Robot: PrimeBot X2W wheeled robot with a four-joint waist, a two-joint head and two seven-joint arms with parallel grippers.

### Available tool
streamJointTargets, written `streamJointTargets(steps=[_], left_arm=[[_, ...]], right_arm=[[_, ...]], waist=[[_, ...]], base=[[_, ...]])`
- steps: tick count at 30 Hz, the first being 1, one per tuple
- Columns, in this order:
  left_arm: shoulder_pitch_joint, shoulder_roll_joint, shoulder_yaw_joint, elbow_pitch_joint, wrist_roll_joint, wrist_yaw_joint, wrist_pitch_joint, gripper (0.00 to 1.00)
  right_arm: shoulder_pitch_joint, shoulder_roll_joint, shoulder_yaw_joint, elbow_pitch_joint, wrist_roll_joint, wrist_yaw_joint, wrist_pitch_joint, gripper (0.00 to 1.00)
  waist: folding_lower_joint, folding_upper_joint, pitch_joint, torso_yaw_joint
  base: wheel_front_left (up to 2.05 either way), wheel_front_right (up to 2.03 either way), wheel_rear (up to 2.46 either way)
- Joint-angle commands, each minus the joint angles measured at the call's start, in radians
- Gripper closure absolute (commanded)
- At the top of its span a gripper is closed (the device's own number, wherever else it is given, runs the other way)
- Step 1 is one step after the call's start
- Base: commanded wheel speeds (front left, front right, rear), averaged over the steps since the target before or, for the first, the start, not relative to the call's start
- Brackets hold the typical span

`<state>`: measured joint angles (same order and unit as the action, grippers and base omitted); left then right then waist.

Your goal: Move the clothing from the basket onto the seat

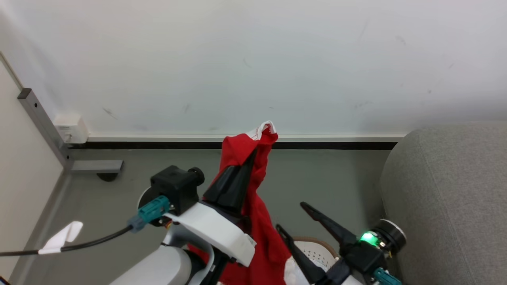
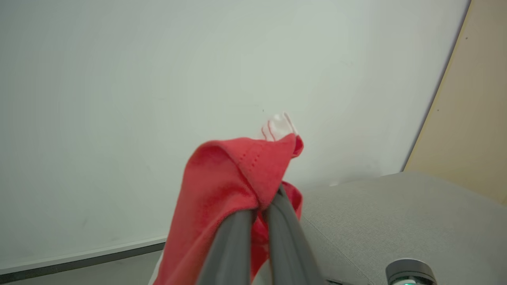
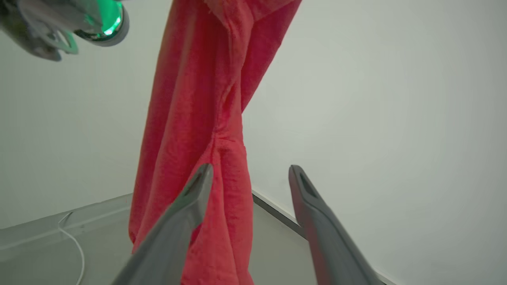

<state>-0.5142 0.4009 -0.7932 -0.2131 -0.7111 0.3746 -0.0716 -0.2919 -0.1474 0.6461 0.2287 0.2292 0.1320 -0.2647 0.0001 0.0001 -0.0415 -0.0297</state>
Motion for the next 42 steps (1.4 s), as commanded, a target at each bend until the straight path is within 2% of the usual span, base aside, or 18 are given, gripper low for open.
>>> streamJointTargets(steps=[1, 7, 14, 15, 16, 17, 21, 24, 32, 42], left_arm=[[-0.010, -0.001, -0.003, -0.002, 0.006, -0.003, 0.002, 1.00], [-0.018, -0.018, -0.035, -0.011, 0.011, -0.016, 0.017, 1.00], [-0.031, -0.047, -0.077, -0.024, 0.010, -0.038, 0.032, 1.00], [-0.034, -0.052, -0.079, -0.022, 0.010, -0.039, 0.033, 1.00], [-0.035, -0.056, -0.082, -0.019, 0.009, -0.041, 0.033, 1.00], [-0.035, -0.058, -0.083, -0.014, 0.008, -0.041, 0.033, 1.00], [-0.026, -0.054, -0.077, 0.012, 0.003, -0.036, 0.024, 1.00], [-0.012, -0.047, -0.071, 0.039, -0.004, -0.035, 0.016, 0.00], [0.016, -0.053, -0.065, 0.110, -0.017, -0.041, -0.028, 0.00], [0.022, -0.072, -0.083, 0.173, -0.010, -0.059, -0.058, 0.00]], right_arm=[[-0.024, -0.004, 0.014, 0.012, 0.009, -0.002, 0.001, 0.00], [-0.158, 0.010, 0.129, 0.137, 0.080, -0.002, 0.000, 0.00], [-0.264, 0.063, 0.226, 0.331, 0.176, -0.002, 0.001, 0.00], [-0.274, 0.070, 0.245, 0.352, 0.202, -0.002, 0.001, 0.42], [-0.285, 0.075, 0.253, 0.366, 0.231, -0.002, 0.001, 0.93], [-0.296, 0.078, 0.260, 0.375, 0.255, -0.002, 0.001, 1.00], [-0.303, 0.089, 0.232, 0.375, 0.331, -0.002, 0.000, 1.00], [-0.301, 0.087, 0.193, 0.357, 0.354, -0.002, 0.000, 1.00], [-0.253, 0.013, 0.020, 0.258, 0.382, -0.002, 0.000, 1.00], [-0.200, -0.098, -0.163, 0.170, 0.365, -0.002, 0.000, 1.00]], waist=[[-0.0001, -0.0001, 0.001, 0.002], [-0.0001, -0.0001, 0.006, 0.008], [-0.0001, -0.0001, 0.010, 0.019], [-0.0001, -0.0001, 0.010, 0.022], [-0.0001, -0.0001, 0.010, 0.025], [-0.0001, -0.0001, 0.011, 0.028], [-0.0001, -0.0001, 0.013, 0.032], [-0.0001, -0.0001, 0.016, 0.027], [-0.0001, -0.0001, 0.033, -0.023], [-0.0001, -0.0001, 0.055, -0.158]], base=[[0.00, 0.00, 0.00], [0.00, 0.00, 0.00], [0.00, 0.00, 0.00], [0.00, 0.00, 0.00], [0.00, 0.00, 0.00], [0.00, 0.00, 0.00], [0.00, 0.00, 0.00], [0.00, 0.00, 0.00], [0.00, 0.00, 0.00], [0.00, 0.00, 0.00]])
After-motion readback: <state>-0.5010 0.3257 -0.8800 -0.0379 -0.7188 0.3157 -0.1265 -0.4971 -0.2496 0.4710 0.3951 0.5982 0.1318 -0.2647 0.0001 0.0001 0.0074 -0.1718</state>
